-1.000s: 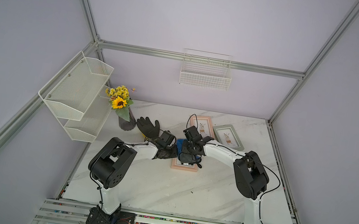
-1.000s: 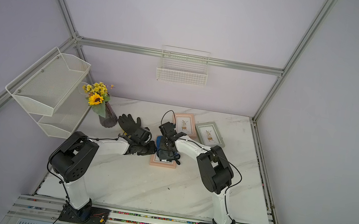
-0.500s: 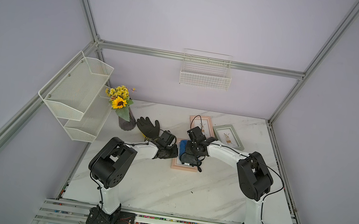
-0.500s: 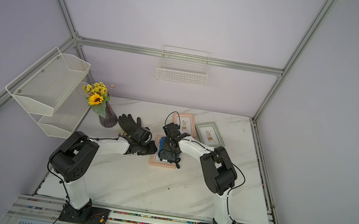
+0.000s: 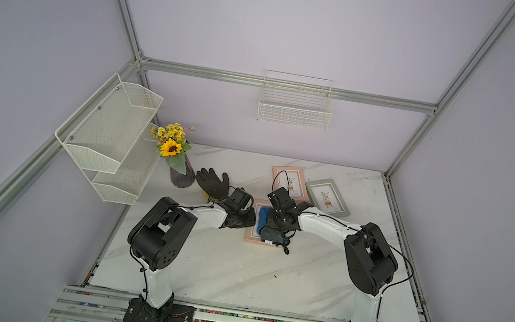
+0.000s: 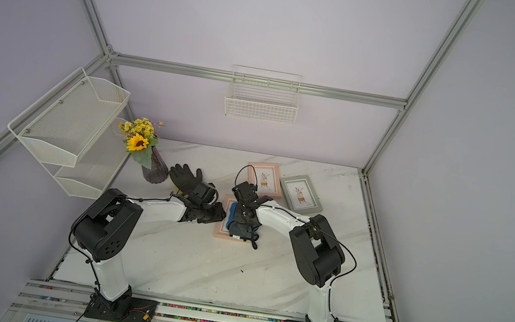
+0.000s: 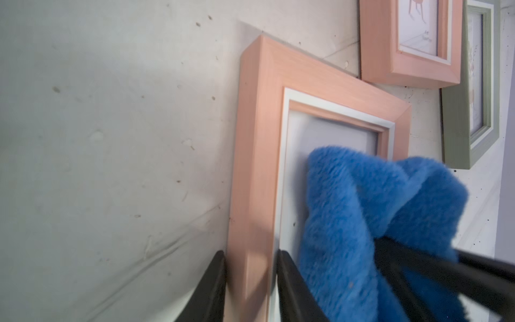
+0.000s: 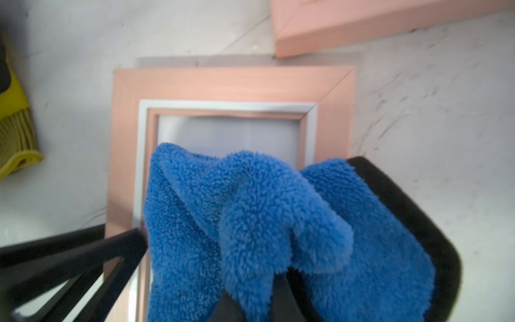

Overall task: Wipe the picture frame with a cloth
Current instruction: Wipe the dirt from the picture frame.

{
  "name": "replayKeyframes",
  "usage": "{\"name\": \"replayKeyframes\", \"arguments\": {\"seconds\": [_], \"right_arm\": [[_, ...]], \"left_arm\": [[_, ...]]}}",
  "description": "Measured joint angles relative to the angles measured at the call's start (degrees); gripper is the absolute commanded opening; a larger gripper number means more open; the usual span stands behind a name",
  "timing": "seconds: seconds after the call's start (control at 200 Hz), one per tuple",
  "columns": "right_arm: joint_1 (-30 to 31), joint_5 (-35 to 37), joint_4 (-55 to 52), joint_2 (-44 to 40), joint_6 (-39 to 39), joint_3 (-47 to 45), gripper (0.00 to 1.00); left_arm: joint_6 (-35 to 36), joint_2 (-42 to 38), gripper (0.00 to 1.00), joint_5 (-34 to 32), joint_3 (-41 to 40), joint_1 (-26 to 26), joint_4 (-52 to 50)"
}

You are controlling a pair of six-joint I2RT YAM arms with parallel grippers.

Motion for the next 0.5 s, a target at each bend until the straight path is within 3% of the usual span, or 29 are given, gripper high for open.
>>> {"name": "replayKeyframes", "arguments": {"seconds": [0.215, 0.5], "right_arm": [[-5.0, 0.5, -0.3, 2.9, -1.4, 5.0, 0.09], [-0.8, 0.4, 2.6, -5.0, -0.5, -7.3, 0.09]], "left_arm": [[0.0, 0.0, 0.33, 0.0, 0.0, 0.0, 0.0], [0.0, 0.0, 0.33, -0.1, 0.0, 0.0, 0.0]]}}
